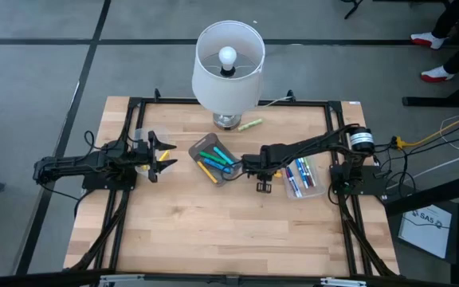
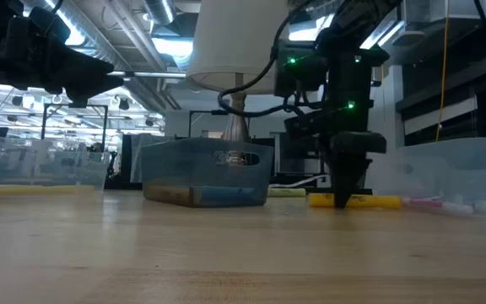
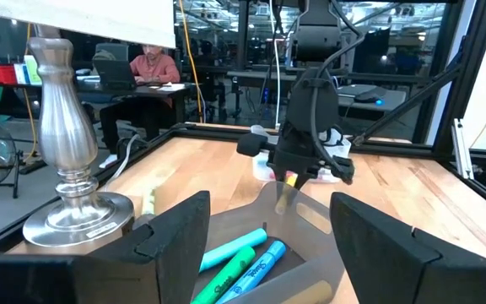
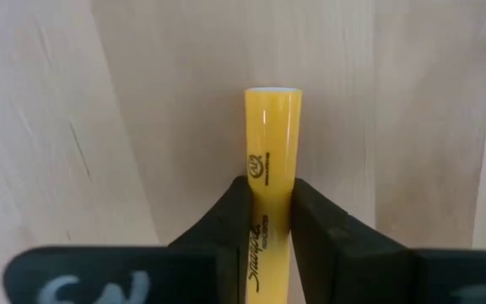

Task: Pick & Place Markers
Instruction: Put the yellow marker into the black bin

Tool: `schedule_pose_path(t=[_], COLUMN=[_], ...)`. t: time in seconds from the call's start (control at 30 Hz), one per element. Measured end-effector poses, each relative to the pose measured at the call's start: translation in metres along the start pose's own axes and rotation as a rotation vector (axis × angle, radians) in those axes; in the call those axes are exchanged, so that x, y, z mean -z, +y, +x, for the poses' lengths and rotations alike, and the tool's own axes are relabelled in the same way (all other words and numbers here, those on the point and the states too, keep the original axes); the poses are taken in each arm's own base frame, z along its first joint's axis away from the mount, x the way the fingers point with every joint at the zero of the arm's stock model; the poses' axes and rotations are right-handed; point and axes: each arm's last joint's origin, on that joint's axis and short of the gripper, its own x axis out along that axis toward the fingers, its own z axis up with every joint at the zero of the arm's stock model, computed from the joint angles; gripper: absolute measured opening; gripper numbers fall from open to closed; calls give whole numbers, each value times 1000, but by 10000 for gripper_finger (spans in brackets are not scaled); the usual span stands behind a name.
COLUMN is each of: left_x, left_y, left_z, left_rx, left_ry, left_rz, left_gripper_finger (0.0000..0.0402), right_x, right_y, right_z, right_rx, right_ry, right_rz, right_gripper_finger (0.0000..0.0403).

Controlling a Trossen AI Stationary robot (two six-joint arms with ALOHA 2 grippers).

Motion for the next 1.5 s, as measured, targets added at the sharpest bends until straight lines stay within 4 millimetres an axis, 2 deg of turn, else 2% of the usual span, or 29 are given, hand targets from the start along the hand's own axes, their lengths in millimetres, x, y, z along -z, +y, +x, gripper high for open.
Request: schedule_pose_path(t=[0.1, 0.23, 0.53, 0.9, 1.5], left_x=[0, 0, 0, 0, 0], left_y=[0, 0, 0, 0, 0], left_z=[0, 0, 0, 0, 0], left_rx=[0, 0, 1, 0, 0], left_ry=[0, 0, -1, -4, -4], left_rz=[0, 0, 0, 0, 0], left_gripper_finger=[242, 240, 240, 240, 240], right_x=[6, 7, 9, -2, -26], right_y=[2, 4, 14, 20, 23], right_z=[-9, -28, -53, -85, -105], right_rx=[-2, -16, -48, -70, -21], right_ry=[14, -49, -155, -432, -773], right_rz=[28, 84, 134, 167, 199], right_gripper_finger=[64, 64, 64, 64, 64])
